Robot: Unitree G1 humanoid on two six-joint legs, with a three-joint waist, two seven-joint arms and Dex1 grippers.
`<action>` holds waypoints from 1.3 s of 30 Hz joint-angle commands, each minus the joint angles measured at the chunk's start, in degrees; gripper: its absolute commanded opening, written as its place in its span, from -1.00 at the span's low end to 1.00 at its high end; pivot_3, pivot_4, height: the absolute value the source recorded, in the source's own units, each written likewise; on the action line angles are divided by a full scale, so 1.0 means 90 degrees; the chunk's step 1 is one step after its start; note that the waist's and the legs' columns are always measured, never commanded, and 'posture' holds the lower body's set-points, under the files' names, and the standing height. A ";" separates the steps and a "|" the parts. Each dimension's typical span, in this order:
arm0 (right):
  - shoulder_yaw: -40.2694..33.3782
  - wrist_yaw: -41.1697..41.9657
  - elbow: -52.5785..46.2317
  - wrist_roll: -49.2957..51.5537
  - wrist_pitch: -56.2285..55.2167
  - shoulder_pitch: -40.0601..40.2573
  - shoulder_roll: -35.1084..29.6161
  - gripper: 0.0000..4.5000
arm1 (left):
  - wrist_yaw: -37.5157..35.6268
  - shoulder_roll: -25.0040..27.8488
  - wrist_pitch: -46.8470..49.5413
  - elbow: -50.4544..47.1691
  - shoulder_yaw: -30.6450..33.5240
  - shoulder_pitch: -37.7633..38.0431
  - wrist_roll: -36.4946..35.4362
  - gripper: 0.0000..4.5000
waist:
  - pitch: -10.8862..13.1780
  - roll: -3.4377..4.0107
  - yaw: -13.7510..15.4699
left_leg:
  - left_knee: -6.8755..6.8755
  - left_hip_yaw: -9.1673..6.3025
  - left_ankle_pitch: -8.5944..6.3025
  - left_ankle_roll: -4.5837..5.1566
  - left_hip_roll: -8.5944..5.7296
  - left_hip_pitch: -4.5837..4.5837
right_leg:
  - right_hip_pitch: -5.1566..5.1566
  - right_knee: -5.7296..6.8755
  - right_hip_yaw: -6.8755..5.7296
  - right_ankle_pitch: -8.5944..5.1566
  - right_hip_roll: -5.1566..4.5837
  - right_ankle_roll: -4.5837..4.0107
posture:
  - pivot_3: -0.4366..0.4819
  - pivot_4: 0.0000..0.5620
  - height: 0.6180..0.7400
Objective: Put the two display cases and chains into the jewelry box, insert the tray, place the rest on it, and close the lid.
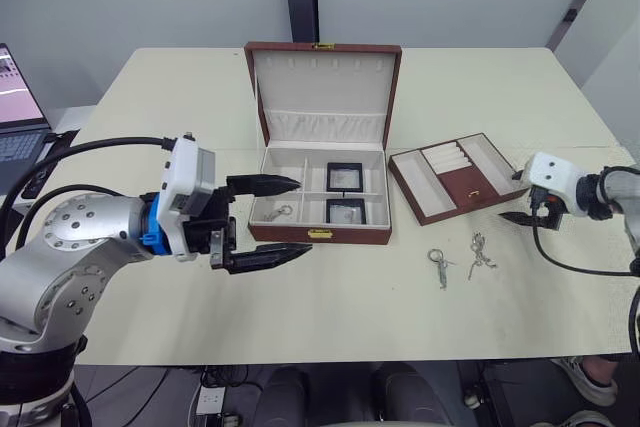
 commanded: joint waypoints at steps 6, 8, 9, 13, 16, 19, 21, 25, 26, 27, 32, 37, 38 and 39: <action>0.0180 -0.0119 0.0422 -0.0340 0.0358 -0.0476 0.0125 0.74 | 0.0062 -0.0017 -0.0060 -0.0189 0.0018 -0.0003 -0.0024 1.00 | 0.0000 0.0000 0.0003 | 0.0001 -0.0003 0.0000 0.0000 0.0000 0.0001 | 0.0002 0.0000 -0.0001 0.0000 0.0000 0.0000 | -0.05 -0.47 1.00; 0.0228 -0.0001 0.0431 -0.0363 0.0486 -0.0524 0.0137 0.44 | 0.0086 -0.0042 -0.0072 -0.0201 -0.0007 -0.0012 -0.0011 1.00 | 0.0000 0.0000 0.0003 | 0.0001 -0.0002 0.0000 0.0000 0.0000 0.0001 | 0.0002 0.0000 -0.0001 0.0000 0.0000 0.0000 | -0.05 -0.47 1.00; 0.0252 0.0057 0.0423 -0.0374 0.0524 -0.0538 0.0135 0.27 | 0.0092 -0.0051 -0.0079 -0.0204 -0.0018 -0.0016 -0.0005 1.00 | 0.0000 0.0000 0.0003 | 0.0002 -0.0001 0.0000 0.0000 -0.0001 0.0001 | 0.0002 0.0000 0.0000 0.0000 0.0000 0.0000 | -0.05 -0.47 1.00; 0.0309 0.0348 0.0356 -0.0329 0.0731 -0.0621 0.0144 -0.21 | 0.0082 -0.0095 -0.0104 -0.0160 -0.0074 -0.0079 0.0038 1.00 | 0.0000 0.0000 0.0011 | 0.0002 -0.0004 0.0000 0.0000 -0.0001 0.0000 | 0.0002 0.0000 -0.0003 0.0000 0.0000 0.0000 | -0.05 -0.47 1.00; 0.0299 0.0749 0.0137 -0.0272 0.1094 -0.0632 0.0102 -0.49 | 0.0081 -0.0113 -0.0125 -0.0129 -0.0109 -0.0120 0.0062 1.00 | 0.0000 0.0000 0.0029 | 0.0003 -0.0004 0.0000 0.0000 -0.0001 0.0000 | 0.0003 0.0000 -0.0002 0.0000 -0.0001 0.0000 | -0.05 -0.47 1.00; 0.0189 0.1136 -0.0260 -0.0125 0.1778 -0.0618 0.0042 -0.77 | 0.0076 -0.0129 -0.0145 -0.0108 -0.0120 -0.0112 0.0104 1.00 | 0.0000 0.0000 0.0028 | 0.0002 -0.0005 0.0000 0.0000 0.0000 0.0001 | 0.0003 0.0000 -0.0003 0.0000 0.0000 0.0000 | -0.05 -0.47 1.00; 0.0084 0.1439 -0.0781 0.0090 0.2663 -0.0537 0.0026 -0.95 | 0.0076 -0.0136 -0.0157 -0.0105 -0.0110 -0.0077 0.0135 1.00 | 0.0000 0.0001 0.0029 | 0.0002 -0.0005 0.0000 0.0001 0.0000 0.0000 | 0.0002 0.0000 -0.0003 0.0000 0.0000 0.0000 | -0.05 -0.47 1.00; -0.0002 0.1548 -0.1797 0.0367 0.4088 -0.0305 0.0112 -0.99 | 0.0107 -0.0185 -0.0156 -0.0087 -0.0143 -0.0093 0.0181 1.00 | 0.0000 0.0002 0.0032 | 0.0002 -0.0007 -0.0001 0.0001 -0.0001 -0.0005 | -0.0002 0.0001 -0.0003 0.0000 -0.0001 0.0000 | -0.05 -0.47 1.00; 0.0018 0.1474 -0.2008 0.0388 0.4263 -0.0228 0.0138 -0.99 | 0.0112 -0.0203 -0.0158 -0.0079 -0.0164 -0.0105 0.0198 1.00 | 0.0000 0.0002 0.0034 | 0.0002 -0.0009 -0.0001 0.0001 0.0000 -0.0006 | -0.0003 0.0001 -0.0004 0.0000 -0.0001 0.0000 | -0.05 -0.47 1.00; 0.0039 0.1411 -0.2162 0.0410 0.4375 -0.0167 0.0142 -0.99 | 0.0112 -0.0214 -0.0160 -0.0074 -0.0177 -0.0112 0.0211 1.00 | 0.0001 0.0002 0.0036 | 0.0003 -0.0011 -0.0001 0.0001 -0.0001 -0.0008 | -0.0004 0.0001 -0.0005 0.0000 -0.0001 0.0000 | -0.05 -0.47 1.00; -0.0025 0.1004 -0.2554 0.0547 0.4745 0.0040 0.0234 -0.99 | 0.0120 -0.0263 -0.0142 -0.0070 -0.0219 -0.0159 0.0245 1.00 | 0.0001 0.0002 0.0038 | 0.0003 -0.0011 -0.0001 0.0001 -0.0002 -0.0011 | -0.0006 0.0001 -0.0007 0.0000 0.0000 0.0000 | -0.05 -0.47 1.00; -0.0292 0.0964 -0.2722 0.0908 0.4499 0.0203 0.0086 -0.43 | 0.0132 -0.0265 -0.0107 -0.0105 -0.0187 -0.0159 0.0226 1.00 | 0.0001 0.0002 0.0039 | 0.0003 -0.0010 -0.0001 0.0001 -0.0003 -0.0011 | -0.0006 0.0000 -0.0007 0.0000 0.0000 0.0000 | -0.05 -0.47 1.00; -0.0416 0.0879 -0.2737 0.0974 0.4219 0.0320 0.0051 -0.35 | 0.0151 -0.0264 -0.0091 -0.0125 -0.0174 -0.0157 0.0206 1.00 | 0.0001 0.0002 0.0042 | 0.0003 -0.0010 -0.0001 0.0002 -0.0002 -0.0011 | -0.0006 0.0000 -0.0006 0.0000 0.0000 0.0000 | -0.05 -0.47 1.00; -0.0507 0.0817 -0.2758 0.1025 0.4018 0.0414 0.0025 -0.24 | 0.0165 -0.0261 -0.0076 -0.0146 -0.0160 -0.0151 0.0186 1.00 | 0.0001 0.0002 0.0043 | 0.0003 -0.0011 -0.0001 0.0002 -0.0003 -0.0011 | -0.0006 0.0000 -0.0007 0.0000 0.0000 0.0000 | -0.05 -0.47 1.00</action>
